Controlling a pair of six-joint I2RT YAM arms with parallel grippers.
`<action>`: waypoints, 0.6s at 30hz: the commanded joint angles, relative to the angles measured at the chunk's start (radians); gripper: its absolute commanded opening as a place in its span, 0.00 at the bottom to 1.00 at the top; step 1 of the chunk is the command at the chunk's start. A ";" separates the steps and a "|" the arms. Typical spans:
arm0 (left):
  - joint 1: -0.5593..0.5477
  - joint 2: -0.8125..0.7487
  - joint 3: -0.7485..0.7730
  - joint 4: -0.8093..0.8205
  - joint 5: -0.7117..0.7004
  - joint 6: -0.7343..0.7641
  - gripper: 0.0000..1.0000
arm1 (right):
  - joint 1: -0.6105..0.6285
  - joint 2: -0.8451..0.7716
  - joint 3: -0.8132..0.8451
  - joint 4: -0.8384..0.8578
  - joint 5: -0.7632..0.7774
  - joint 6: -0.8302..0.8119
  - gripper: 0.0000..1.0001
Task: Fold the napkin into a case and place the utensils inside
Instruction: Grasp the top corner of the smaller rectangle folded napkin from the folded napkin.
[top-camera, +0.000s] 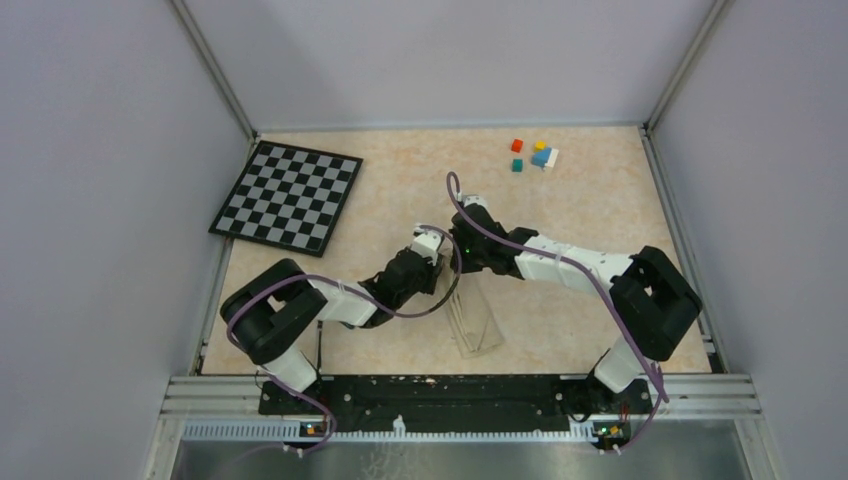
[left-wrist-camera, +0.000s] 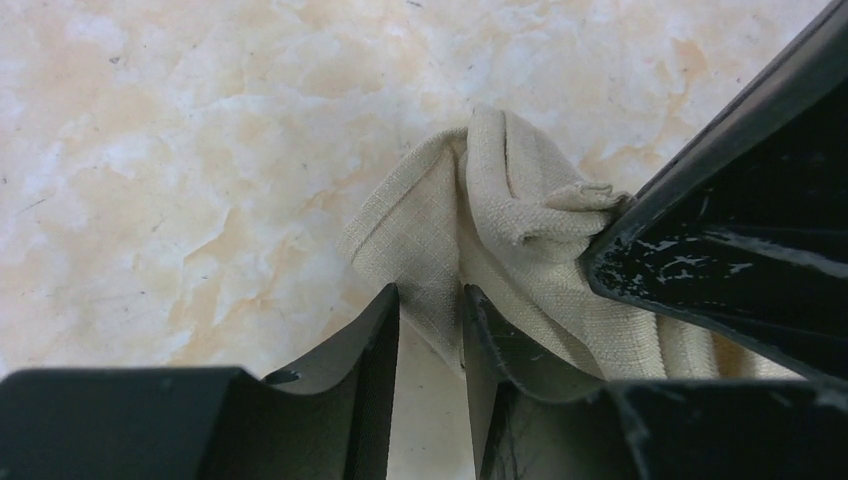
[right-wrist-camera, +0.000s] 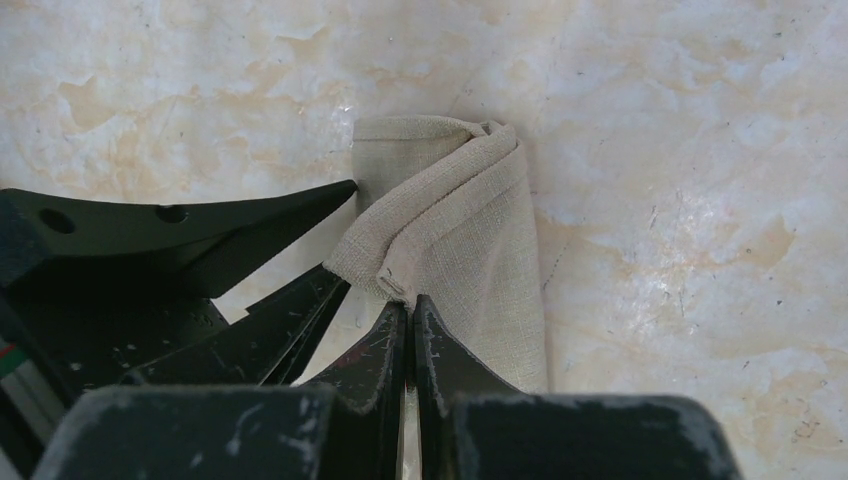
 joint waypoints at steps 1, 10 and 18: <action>-0.012 0.031 0.028 0.071 -0.037 0.031 0.34 | -0.005 -0.049 -0.004 0.019 -0.007 0.007 0.00; -0.039 0.045 0.029 0.106 -0.112 0.039 0.36 | -0.005 -0.035 -0.007 0.026 -0.024 0.008 0.00; -0.040 0.069 0.063 0.088 -0.160 0.040 0.28 | -0.005 -0.030 -0.008 0.023 -0.035 0.006 0.00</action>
